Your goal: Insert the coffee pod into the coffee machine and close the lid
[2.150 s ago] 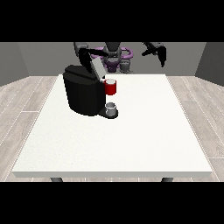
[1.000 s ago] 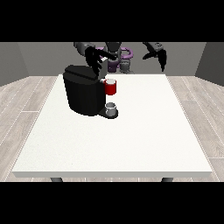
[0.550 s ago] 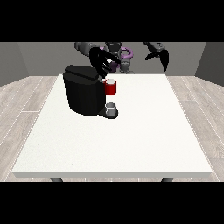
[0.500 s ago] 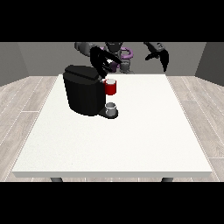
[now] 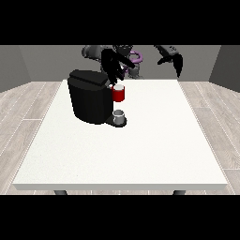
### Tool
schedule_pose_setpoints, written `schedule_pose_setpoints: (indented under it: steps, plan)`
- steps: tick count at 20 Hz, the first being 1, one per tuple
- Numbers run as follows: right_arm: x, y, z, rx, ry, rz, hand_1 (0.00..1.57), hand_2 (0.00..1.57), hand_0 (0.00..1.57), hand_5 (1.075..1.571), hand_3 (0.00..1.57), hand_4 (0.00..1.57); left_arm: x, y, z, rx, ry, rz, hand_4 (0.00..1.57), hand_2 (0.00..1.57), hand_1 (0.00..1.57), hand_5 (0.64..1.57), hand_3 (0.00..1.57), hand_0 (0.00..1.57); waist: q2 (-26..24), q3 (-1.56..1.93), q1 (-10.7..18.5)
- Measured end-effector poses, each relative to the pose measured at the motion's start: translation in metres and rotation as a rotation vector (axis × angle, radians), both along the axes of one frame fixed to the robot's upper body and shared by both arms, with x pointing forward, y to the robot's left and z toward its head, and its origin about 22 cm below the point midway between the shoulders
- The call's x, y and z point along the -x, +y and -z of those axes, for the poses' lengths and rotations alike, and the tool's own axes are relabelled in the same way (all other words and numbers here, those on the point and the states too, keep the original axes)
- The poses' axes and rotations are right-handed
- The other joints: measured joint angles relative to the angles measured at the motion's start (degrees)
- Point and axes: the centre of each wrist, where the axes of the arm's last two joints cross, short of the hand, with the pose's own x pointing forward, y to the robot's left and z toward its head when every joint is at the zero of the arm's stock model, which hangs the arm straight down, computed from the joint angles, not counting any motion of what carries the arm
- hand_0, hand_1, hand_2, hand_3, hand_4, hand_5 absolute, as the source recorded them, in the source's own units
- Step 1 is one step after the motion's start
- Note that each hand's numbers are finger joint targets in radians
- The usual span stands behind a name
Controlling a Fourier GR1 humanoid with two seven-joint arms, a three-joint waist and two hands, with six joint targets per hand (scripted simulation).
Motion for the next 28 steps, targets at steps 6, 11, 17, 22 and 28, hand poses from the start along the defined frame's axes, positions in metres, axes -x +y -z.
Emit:
schedule_pose_setpoints:
  steps: [6, 11, 17, 22, 28]
  plan:
    - [0.012, 0.004, -0.04, 0.038, -0.099, -0.018, 0.0, 0.0, 0.0, 1.571, 0.0, 0.0, -0.008, -0.012, -0.014, -0.004, -0.045, 0.068, 0.31, 0.0, 0.0, 1.571, 0.0, 0.0, 3.5, -0.48, 5.3]
    - [0.013, 0.044, -0.061, 0.025, -0.309, -0.186, 0.0, 0.0, 0.0, 1.571, 0.0, 0.0, -0.014, -0.022, -0.038, -0.021, -0.102, 0.113, 0.32, 0.0, 0.0, 1.571, 0.0, 0.0, 7.1, -1.81, 9.3]
    - [0.0, 0.065, -0.063, 0.001, -0.379, -0.269, 0.0, 0.0, 0.0, 1.571, 0.0, 0.0, -0.011, -0.033, -0.047, -0.028, -0.128, 0.138, 0.25, 0.0, 0.0, 1.571, 0.0, 0.0, 8.5, -2.22, 9.9]
    - [-0.01, 0.078, -0.06, -0.015, -0.409, -0.326, 0.0, 0.0, 0.0, 1.571, 0.0, 0.0, -0.006, -0.045, -0.049, -0.029, -0.125, 0.138, 0.27, 0.0, 0.0, 1.571, 0.0, 0.0, 8.1, -2.3, 8.9]
    - [-0.007, 0.115, -0.016, -0.039, -0.412, -0.464, 0.0, 0.0, 0.0, 1.571, 0.0, 0.19, 0.0, -0.014, -0.022, -0.006, -0.044, 0.071, 0.27, 0.0, 0.0, 1.571, 0.0, 0.0, 3.8, -2.33, 4.5]
